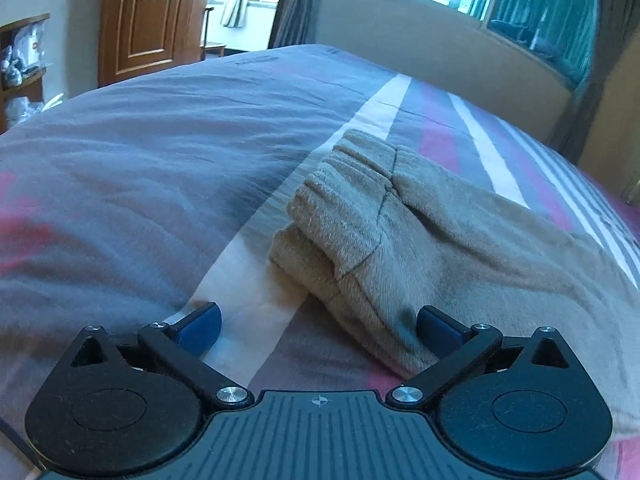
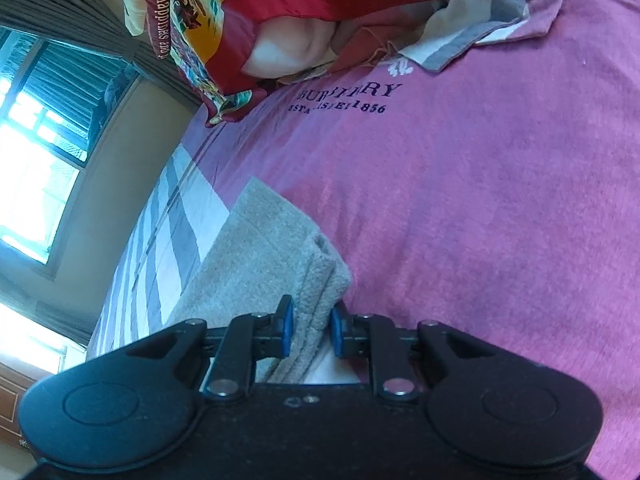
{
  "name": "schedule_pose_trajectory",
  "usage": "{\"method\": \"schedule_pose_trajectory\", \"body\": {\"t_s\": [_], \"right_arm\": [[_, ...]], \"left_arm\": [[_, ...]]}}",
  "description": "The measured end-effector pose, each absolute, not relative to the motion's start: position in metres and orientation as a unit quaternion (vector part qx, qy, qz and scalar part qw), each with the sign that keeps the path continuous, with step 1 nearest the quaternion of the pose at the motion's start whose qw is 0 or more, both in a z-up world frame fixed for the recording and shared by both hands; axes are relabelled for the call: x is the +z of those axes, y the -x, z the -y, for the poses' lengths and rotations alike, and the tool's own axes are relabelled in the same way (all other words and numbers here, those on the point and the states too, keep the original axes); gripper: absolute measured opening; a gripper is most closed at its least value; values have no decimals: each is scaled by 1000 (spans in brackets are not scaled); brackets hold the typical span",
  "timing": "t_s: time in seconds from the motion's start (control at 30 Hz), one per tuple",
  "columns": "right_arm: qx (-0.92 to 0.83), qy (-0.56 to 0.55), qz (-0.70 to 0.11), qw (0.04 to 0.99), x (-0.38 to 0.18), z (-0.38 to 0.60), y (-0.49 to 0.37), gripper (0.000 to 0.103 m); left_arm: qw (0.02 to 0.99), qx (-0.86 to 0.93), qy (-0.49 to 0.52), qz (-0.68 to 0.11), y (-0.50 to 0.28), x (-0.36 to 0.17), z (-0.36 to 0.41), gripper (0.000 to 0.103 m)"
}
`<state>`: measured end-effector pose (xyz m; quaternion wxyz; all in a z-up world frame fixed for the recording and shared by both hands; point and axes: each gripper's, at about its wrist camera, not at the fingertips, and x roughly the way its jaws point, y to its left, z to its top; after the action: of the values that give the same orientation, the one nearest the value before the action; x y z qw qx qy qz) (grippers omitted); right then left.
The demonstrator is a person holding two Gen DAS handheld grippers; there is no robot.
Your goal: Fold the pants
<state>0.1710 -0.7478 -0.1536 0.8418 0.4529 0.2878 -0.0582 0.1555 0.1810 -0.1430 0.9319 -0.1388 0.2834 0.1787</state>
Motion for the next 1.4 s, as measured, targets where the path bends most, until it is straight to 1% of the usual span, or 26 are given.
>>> {"method": "schedule_pose_trajectory", "body": {"t_s": [0.07, 0.1, 0.13, 0.17, 0.2, 0.23, 0.27, 0.33, 0.37, 0.4, 0.43, 0.47, 0.63, 0.8, 0.97, 1.07, 1.13, 1.23, 1.4], "right_arm": [[-62, -461, -295, 835, -156, 749, -172, 20], [-61, -482, -291, 824, -159, 750, -170, 26], [-52, -507, -282, 812, -162, 751, -165, 39], [-37, -530, -271, 803, -164, 750, -161, 45], [-23, -542, -260, 799, -166, 747, -157, 47], [-17, -539, -259, 801, -166, 743, -156, 47], [-16, -533, -259, 805, -166, 741, -157, 46], [-24, -543, -251, 801, -171, 743, -159, 35], [-28, -554, -245, 795, -175, 746, -160, 31], [-33, -562, -242, 791, -178, 750, -162, 16], [-39, -565, -245, 787, -181, 752, -165, 12], [-37, -563, -249, 787, -181, 753, -167, 11], [-50, -465, -260, 845, -143, 736, -173, 11], [-44, -342, -269, 899, -74, 695, -193, 11], [15, -235, -254, 938, -1, 620, -227, 11], [60, -196, -245, 947, 25, 563, -245, 11], [96, -168, -245, 950, 34, 520, -255, 11], [148, -130, -254, 947, 33, 456, -264, 11], [227, -78, -298, 924, -5, 363, -267, 11]], "left_arm": [[934, 173, 143, -279, -154, -145, -183, 103], [934, 171, 144, -277, -154, -146, -184, 103], [935, 171, 144, -276, -156, -147, -185, 103], [935, 170, 143, -275, -156, -148, -185, 103], [936, 169, 142, -274, -156, -149, -185, 103], [936, 169, 141, -274, -156, -150, -185, 103], [937, 169, 141, -273, -156, -150, -185, 103], [937, 168, 143, -270, -156, -151, -186, 103], [938, 167, 144, -268, -154, -151, -186, 103], [938, 167, 144, -267, -154, -151, -186, 103], [938, 167, 143, -267, -154, -151, -186, 103], [938, 168, 142, -267, -153, -151, -185, 103], [939, 170, 142, -264, -151, -150, -183, 103], [941, 169, 140, -259, -132, -139, -171, 103], [941, 174, 137, -257, -107, -141, -170, 103], [945, 169, 121, -251, -94, -146, -167, 103], [949, 164, 113, -243, -85, -149, -164, 103], [954, 159, 118, -227, -72, -151, -161, 103], [952, 159, 126, -229, -74, -154, -164, 103]]}}
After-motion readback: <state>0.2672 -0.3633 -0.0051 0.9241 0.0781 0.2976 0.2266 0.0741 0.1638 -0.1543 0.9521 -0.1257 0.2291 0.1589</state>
